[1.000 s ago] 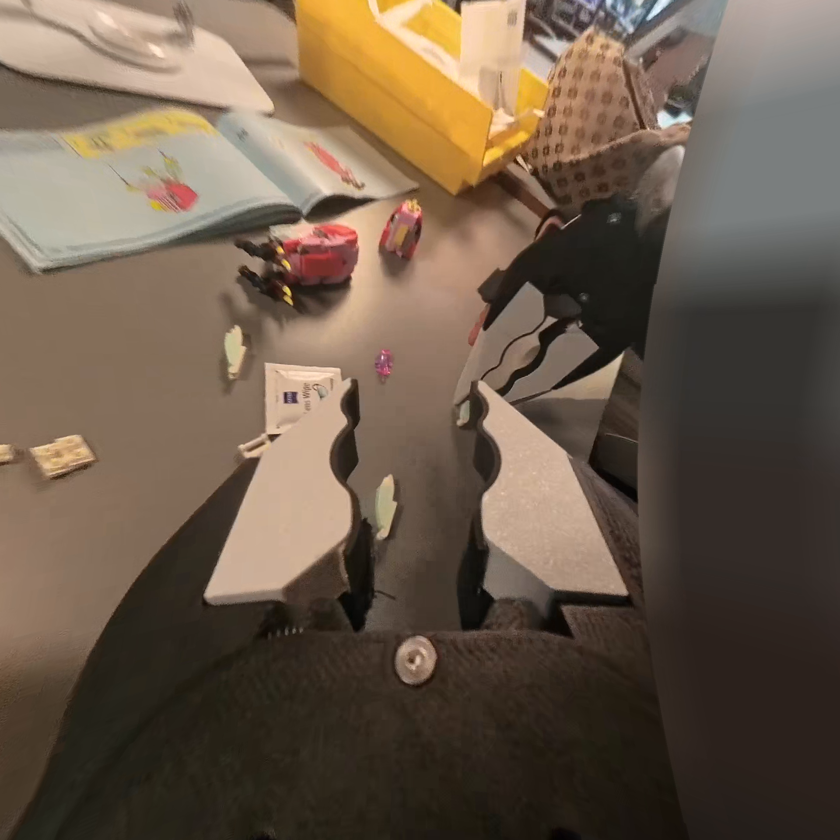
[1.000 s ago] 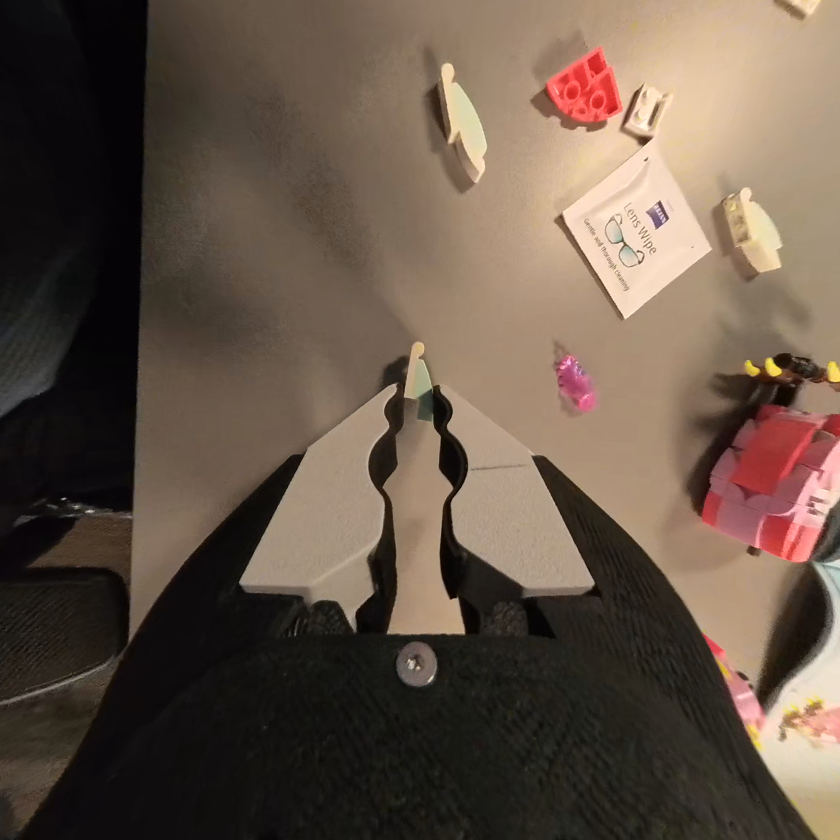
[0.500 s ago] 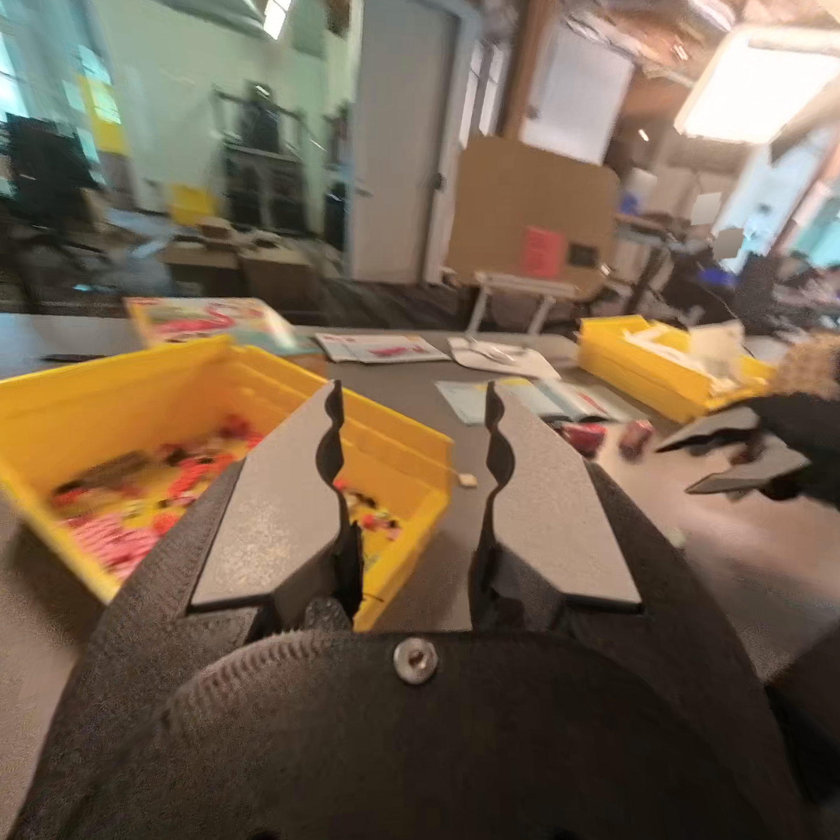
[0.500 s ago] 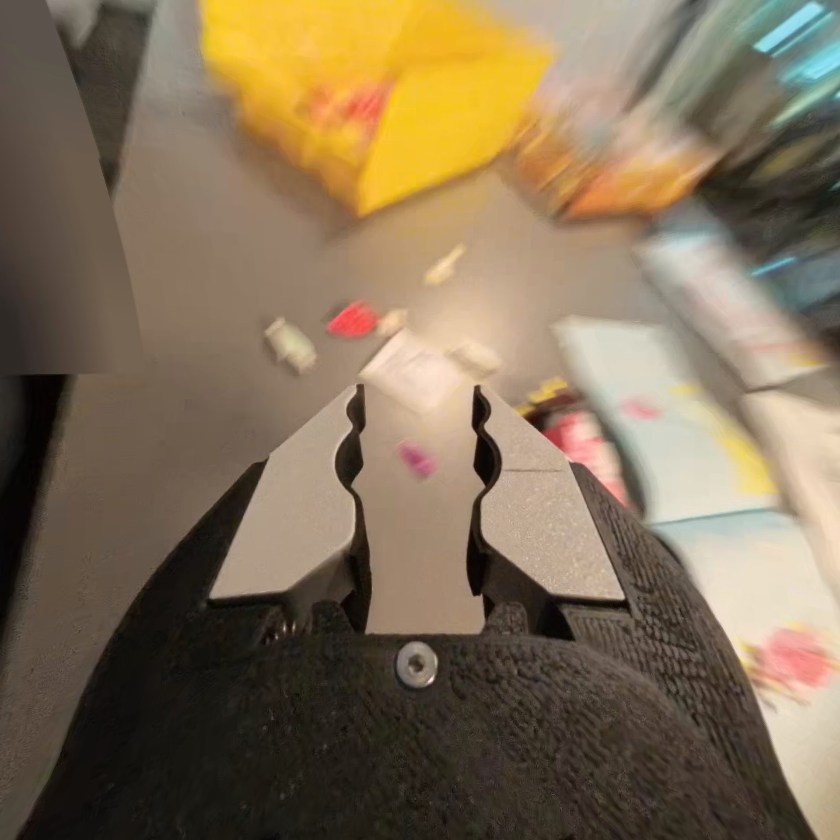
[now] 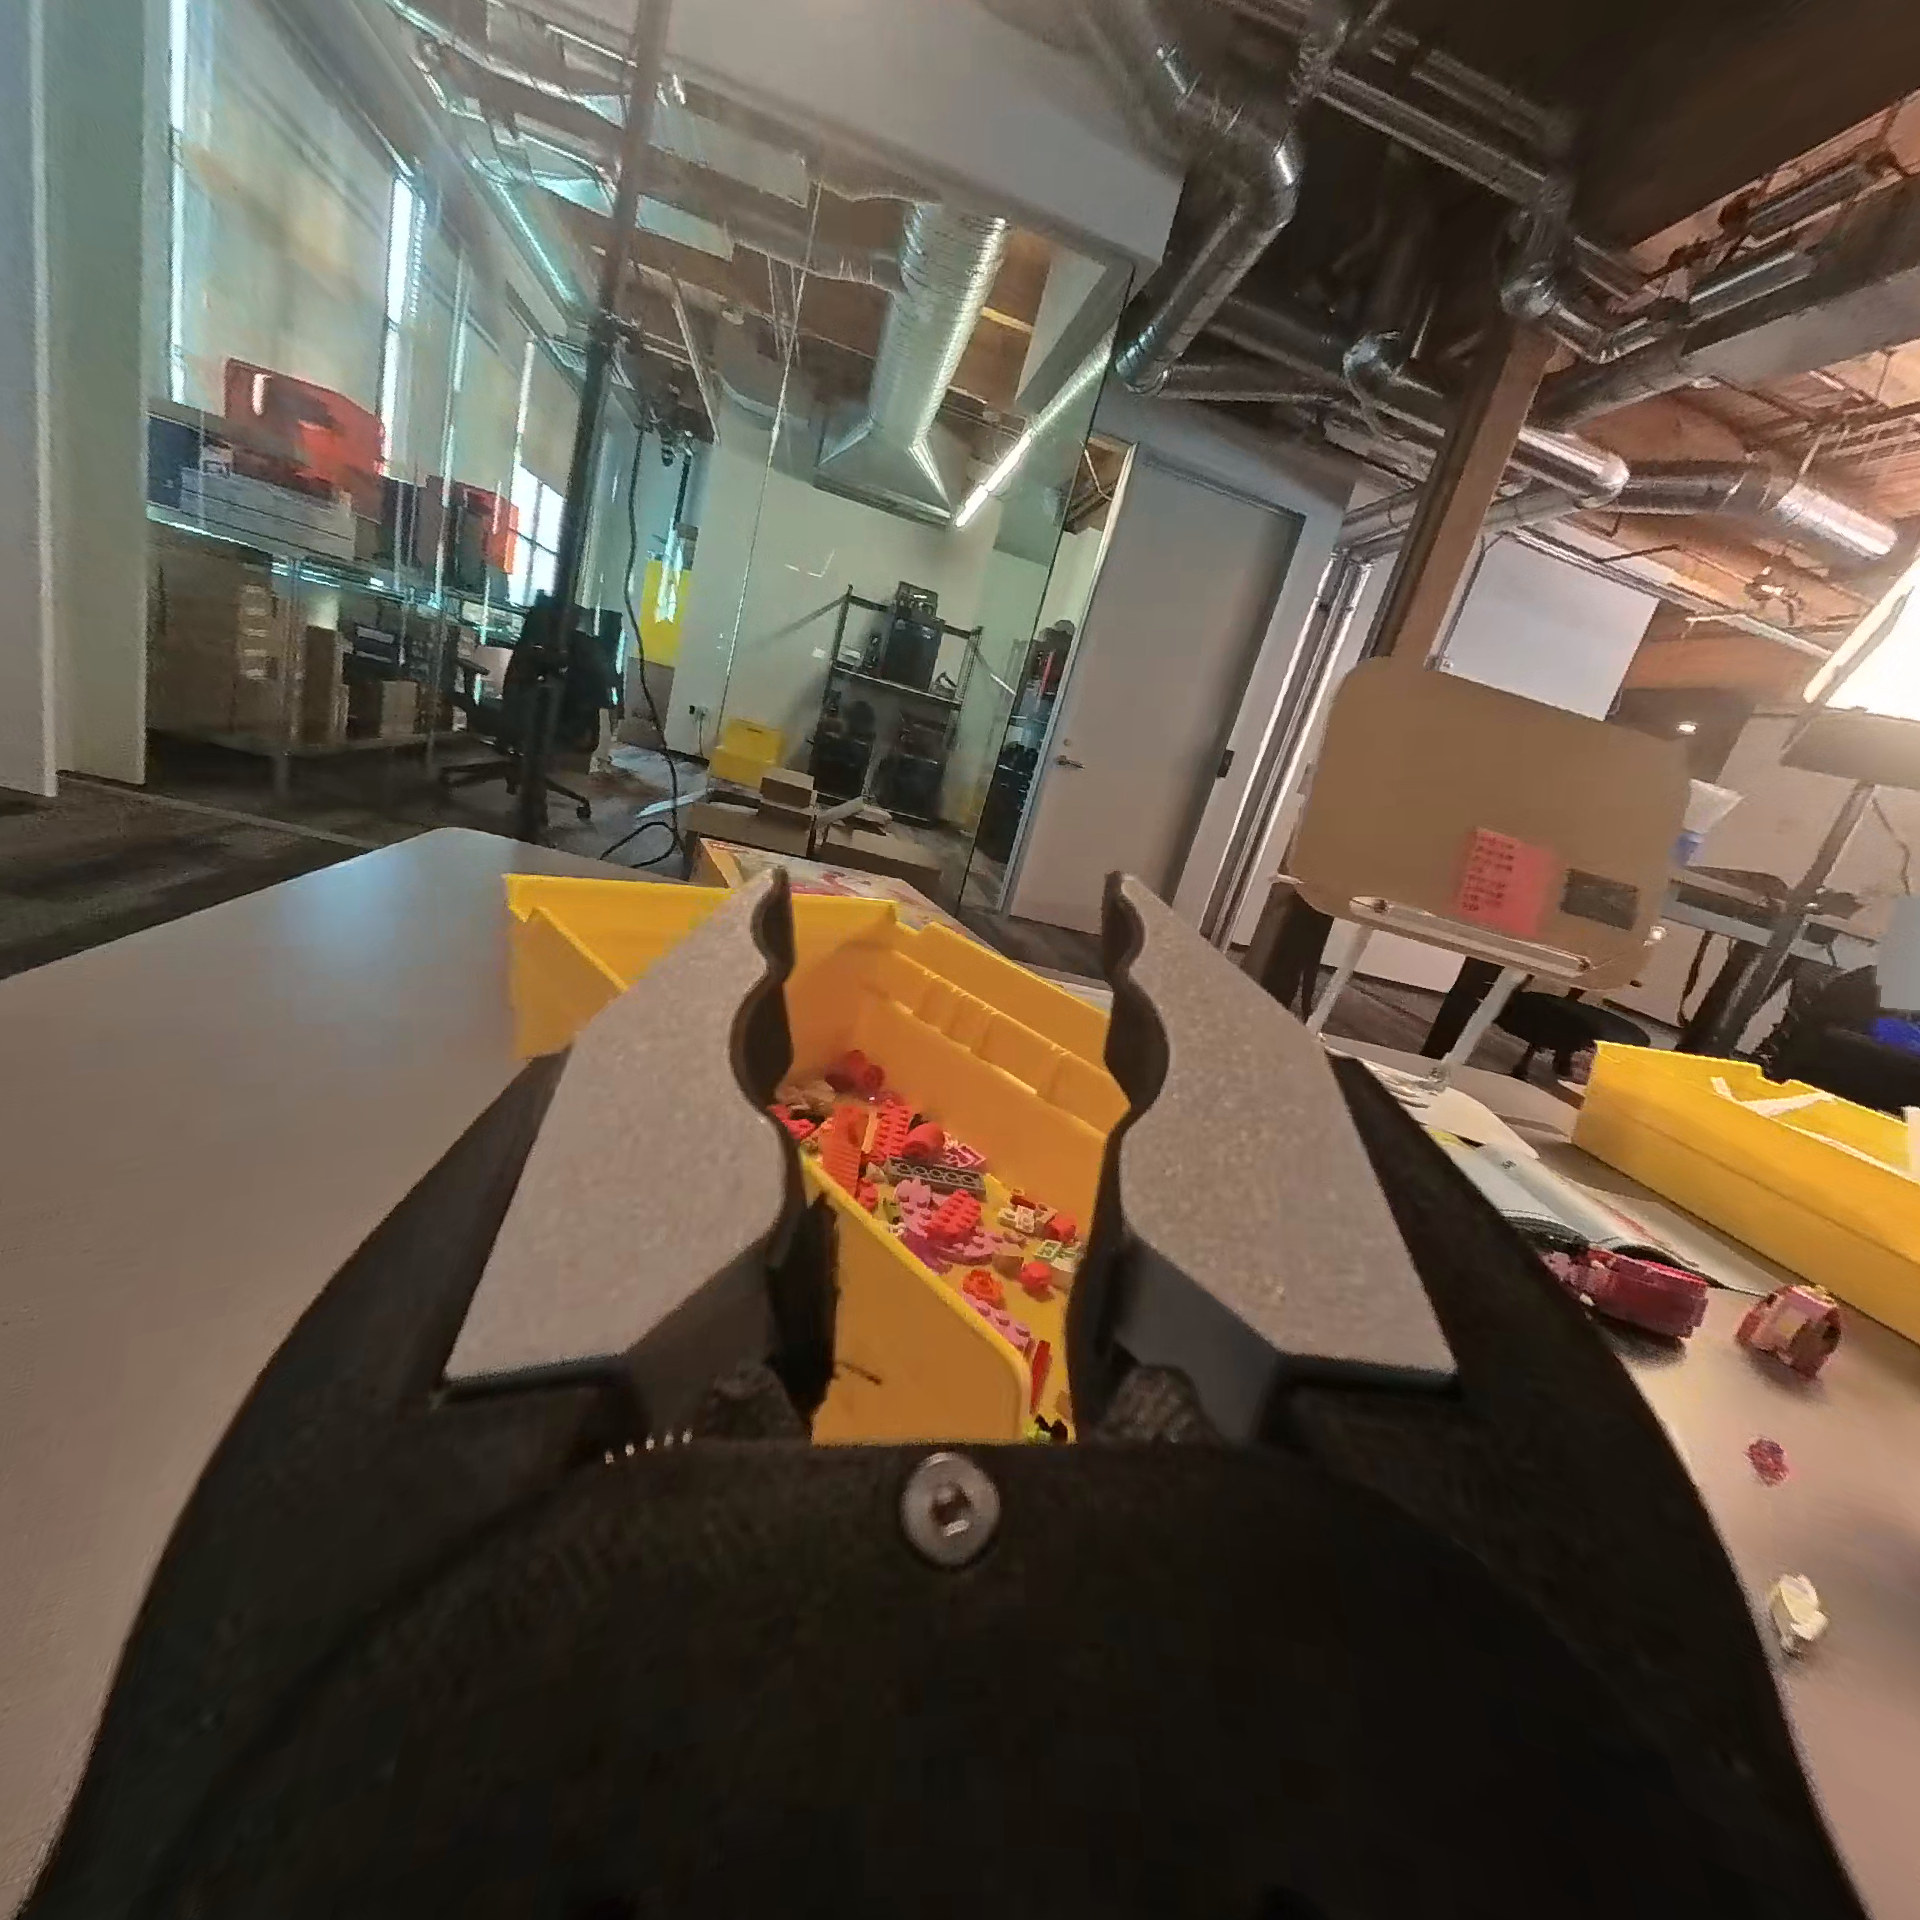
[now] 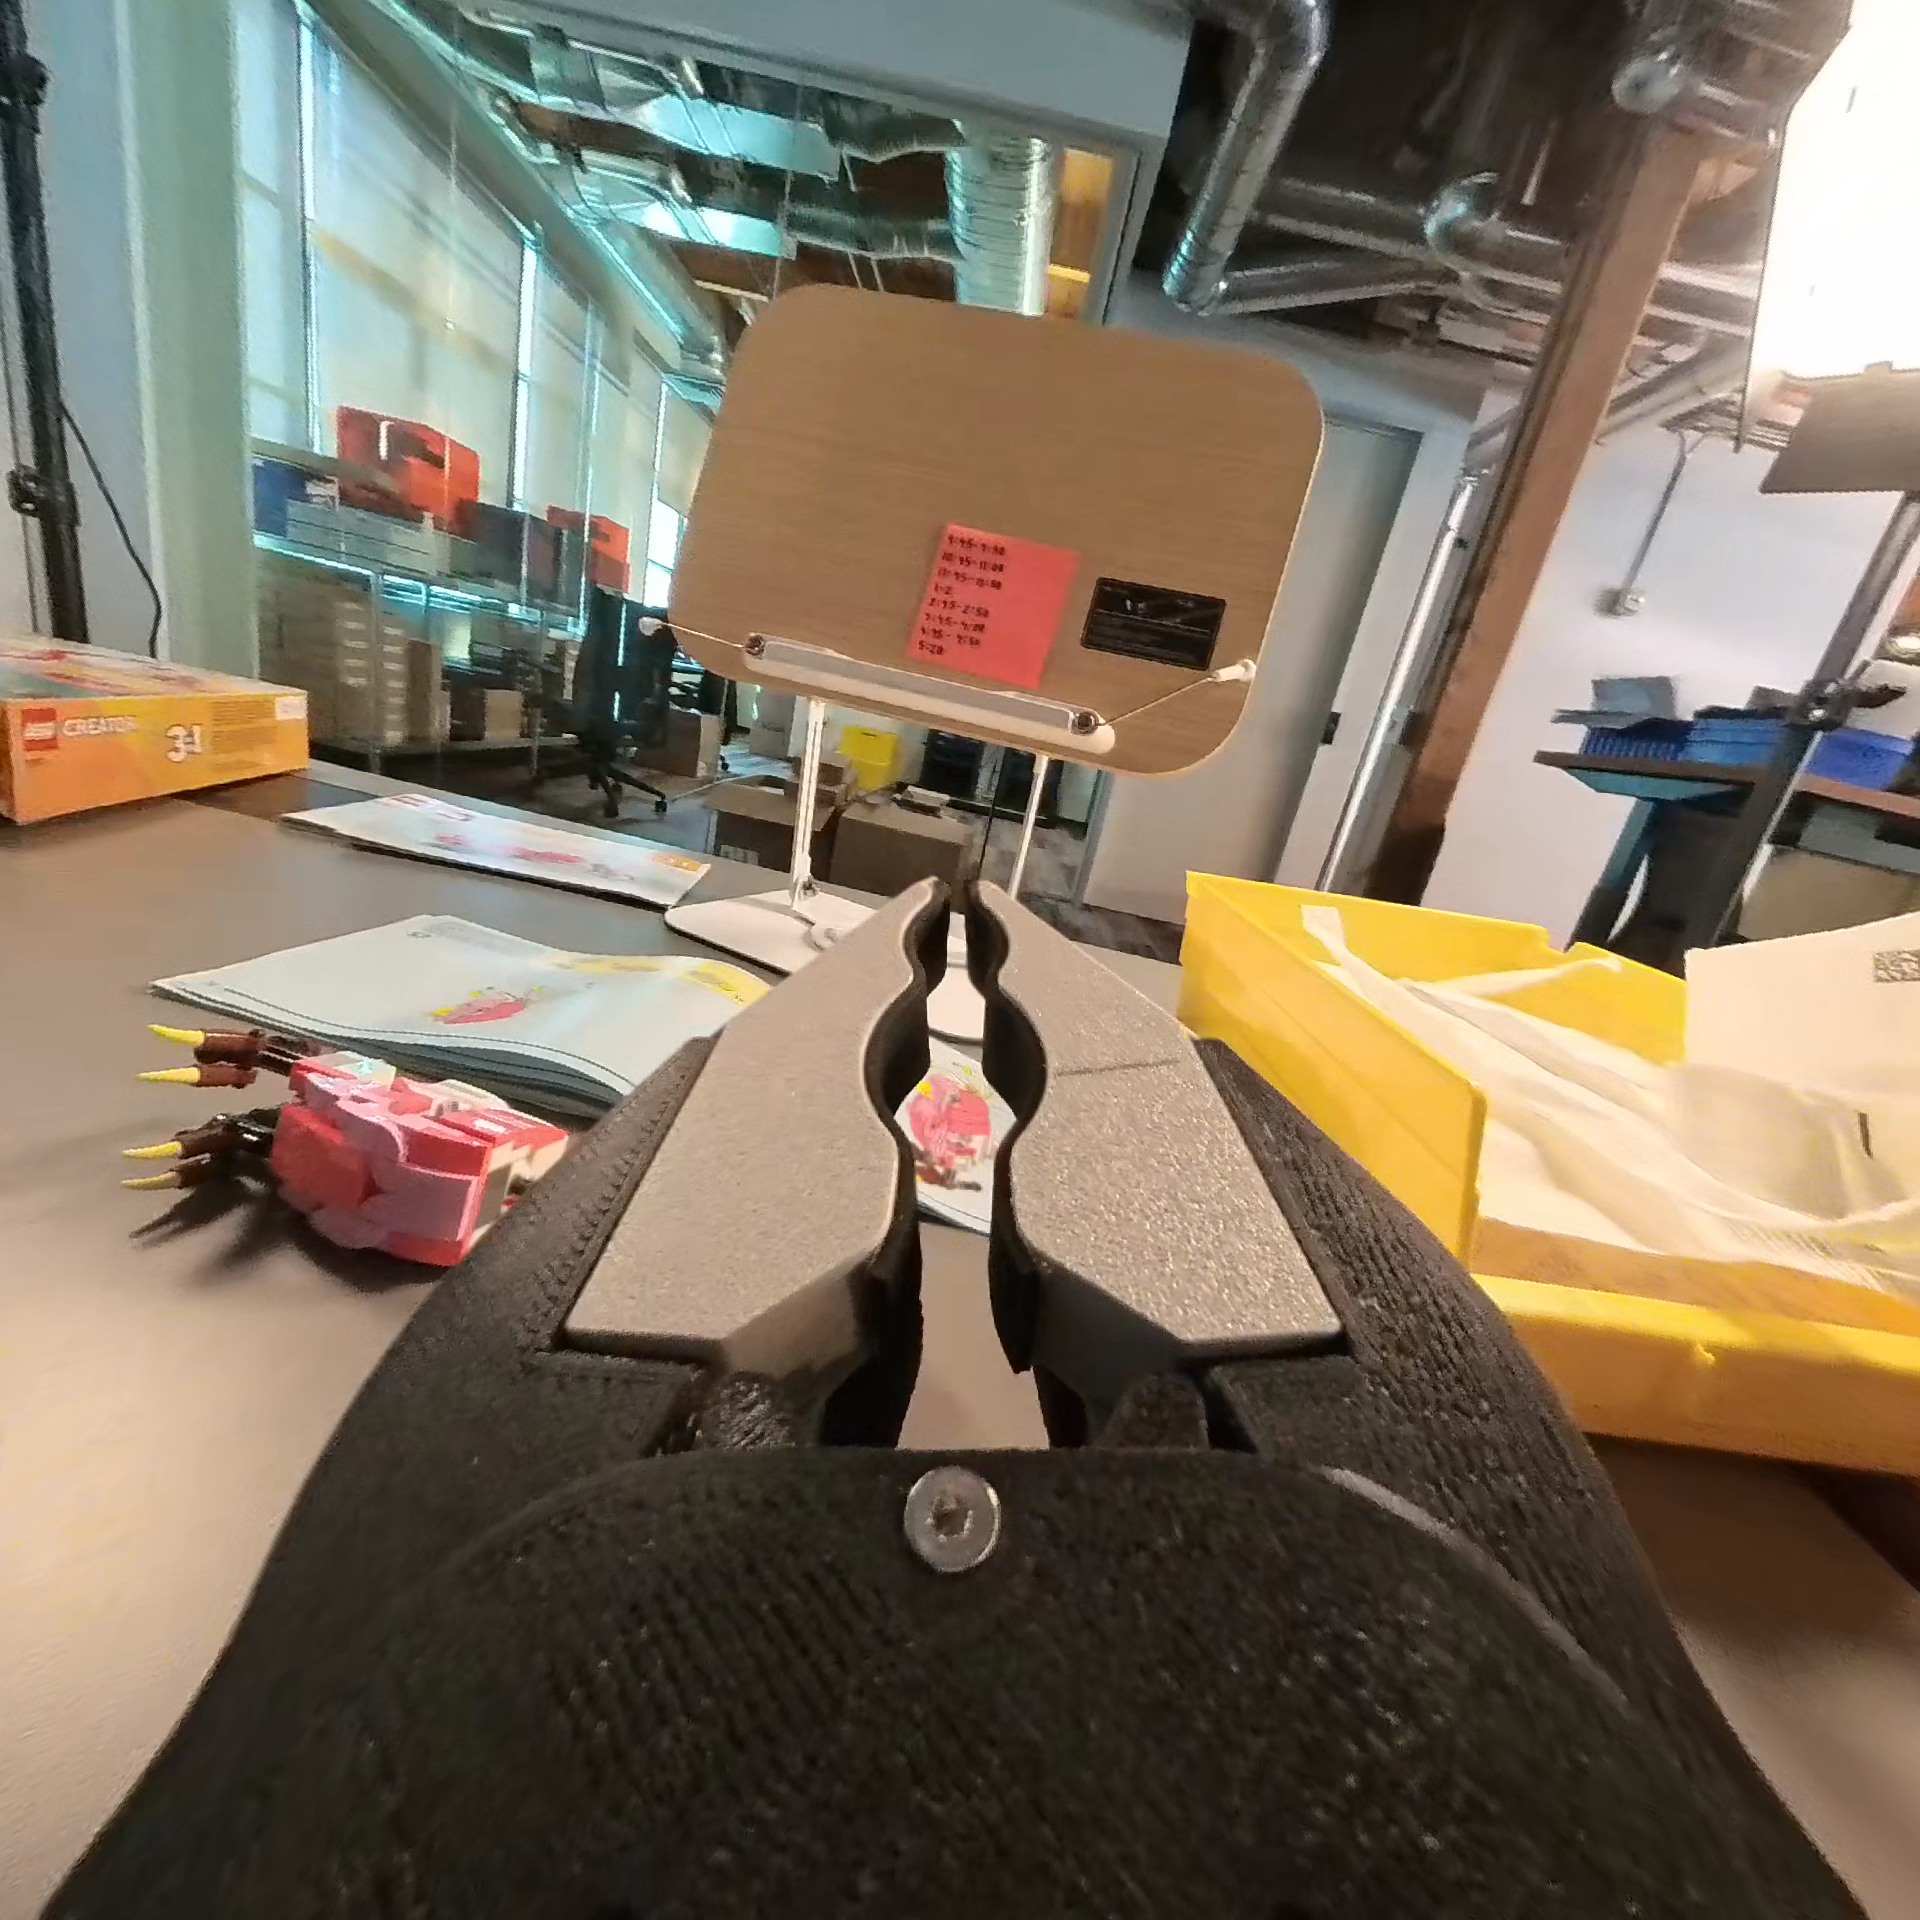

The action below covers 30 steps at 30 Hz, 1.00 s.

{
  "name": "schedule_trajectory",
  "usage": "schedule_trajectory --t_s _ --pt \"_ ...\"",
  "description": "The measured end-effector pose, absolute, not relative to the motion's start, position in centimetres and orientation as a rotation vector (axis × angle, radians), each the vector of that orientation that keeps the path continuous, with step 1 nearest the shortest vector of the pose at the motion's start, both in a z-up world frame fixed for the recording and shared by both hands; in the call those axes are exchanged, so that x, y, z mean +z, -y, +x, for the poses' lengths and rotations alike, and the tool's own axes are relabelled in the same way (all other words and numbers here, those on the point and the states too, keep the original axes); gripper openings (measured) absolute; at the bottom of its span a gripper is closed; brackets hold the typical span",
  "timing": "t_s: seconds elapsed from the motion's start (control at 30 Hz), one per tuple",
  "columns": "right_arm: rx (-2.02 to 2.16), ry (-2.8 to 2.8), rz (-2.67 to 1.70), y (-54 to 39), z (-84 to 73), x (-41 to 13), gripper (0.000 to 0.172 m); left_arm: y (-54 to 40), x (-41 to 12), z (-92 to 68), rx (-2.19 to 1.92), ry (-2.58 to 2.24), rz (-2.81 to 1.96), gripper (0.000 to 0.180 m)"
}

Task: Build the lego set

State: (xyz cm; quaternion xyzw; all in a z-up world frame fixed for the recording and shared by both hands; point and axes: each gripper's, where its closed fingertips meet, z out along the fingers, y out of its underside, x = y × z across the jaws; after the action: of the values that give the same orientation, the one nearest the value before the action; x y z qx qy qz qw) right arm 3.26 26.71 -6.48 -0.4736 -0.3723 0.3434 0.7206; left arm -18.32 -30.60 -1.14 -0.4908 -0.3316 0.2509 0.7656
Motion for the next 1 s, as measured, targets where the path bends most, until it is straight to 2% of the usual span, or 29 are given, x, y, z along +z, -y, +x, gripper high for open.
schedule_trajectory --t_s 0.17,0.27,0.4,0.47,0.6,0.7,0.87,1.0 --pt "0.734 0.843 -1.047 -26.6 3.0 -6.7 0.0 28.3 0.0 -20.5 0.558 0.664 -1.314 0.033" --pt "0.709 0.884 -1.032 -26.1 2.5 -7.0 0.0 25.1 0.0 -23.7 0.51 0.651 -1.674 0.027" --pt "0.671 0.947 -1.003 -25.4 1.9 -7.4 0.0 22.6 -5.9 -29.0 0.384 0.785 -2.315 0.021" --pt "0.666 0.986 -0.989 -25.0 1.4 -7.7 0.0 22.6 -9.0 -31.6 0.418 0.825 -2.568 0.008" --pt "0.673 1.036 -0.956 -24.2 1.0 -7.9 0.0 24.3 -14.3 -34.0 0.416 0.905 -2.972 0.0" --pt "0.665 1.057 -0.945 -23.9 0.8 -8.1 0.0 26.1 -16.7 -34.5 0.383 0.98 -3.17 0.0" --pt "0.645 1.099 -0.927 -23.4 0.3 -8.4 0.0 27.5 -18.8 -36.0 0.362 1.141 -3.188 0.0" --pt "0.64 1.143 -0.9 -22.7 -0.1 -8.7 0.0 28.3 -18.9 -36.9 0.422 1.179 -3.172 0.018"
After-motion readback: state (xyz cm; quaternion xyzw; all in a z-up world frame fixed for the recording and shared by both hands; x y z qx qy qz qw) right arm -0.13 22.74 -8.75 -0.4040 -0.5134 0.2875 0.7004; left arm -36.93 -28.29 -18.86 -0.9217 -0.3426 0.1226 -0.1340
